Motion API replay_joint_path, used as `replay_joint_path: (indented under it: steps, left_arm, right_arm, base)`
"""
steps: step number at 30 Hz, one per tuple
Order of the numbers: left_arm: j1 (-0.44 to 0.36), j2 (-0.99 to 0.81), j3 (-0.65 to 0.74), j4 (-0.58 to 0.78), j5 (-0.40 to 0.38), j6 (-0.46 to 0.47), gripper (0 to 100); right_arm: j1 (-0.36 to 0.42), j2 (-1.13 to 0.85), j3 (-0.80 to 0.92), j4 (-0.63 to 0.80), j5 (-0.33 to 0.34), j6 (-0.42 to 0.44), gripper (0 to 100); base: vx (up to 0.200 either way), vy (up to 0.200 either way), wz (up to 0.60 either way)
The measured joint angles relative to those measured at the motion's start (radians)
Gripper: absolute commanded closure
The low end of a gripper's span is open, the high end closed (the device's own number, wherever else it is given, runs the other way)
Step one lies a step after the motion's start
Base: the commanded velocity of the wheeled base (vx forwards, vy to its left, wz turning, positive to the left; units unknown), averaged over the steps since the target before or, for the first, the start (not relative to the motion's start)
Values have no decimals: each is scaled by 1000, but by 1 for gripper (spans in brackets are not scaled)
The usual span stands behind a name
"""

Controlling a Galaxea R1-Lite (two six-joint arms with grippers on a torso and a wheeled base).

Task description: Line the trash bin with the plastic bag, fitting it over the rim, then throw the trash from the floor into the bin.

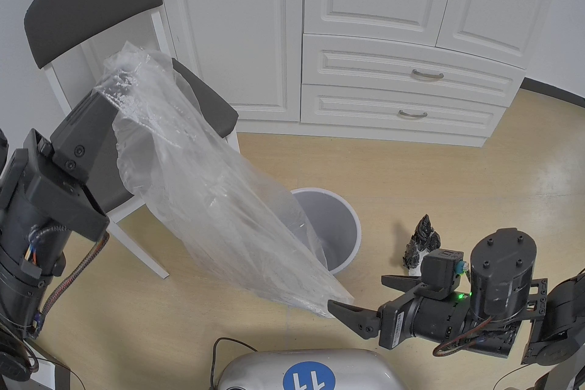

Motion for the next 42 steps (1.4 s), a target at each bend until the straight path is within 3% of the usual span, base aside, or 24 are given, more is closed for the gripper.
replay_joint_path:
  steps: [5,17,25,29,42]
  left_arm:
    - [-15,-1,-1,0,0,-1,100]
    - [-39,-3,-28,-4,1,-2,100]
    - [-45,-4,-49,-17,3,-3,100]
    - [-43,-8,-62,-18,4,-4,100]
    - [-36,-41,-102,-19,6,-26,100]
  right_arm:
    - [-5,39,-13,-71,-3,50,0]
    - [-18,106,-43,-97,-39,66,0]
    - [-22,164,-62,-336,-73,119,0]
    - [-23,193,-46,-414,-69,138,0]
    - [-34,226,-8,-414,16,168,0]
  base:
    - [0,0,0]
    - [0,0,0]
    - [0,0,0]
    - [0,0,0]
    - [0,0,0]
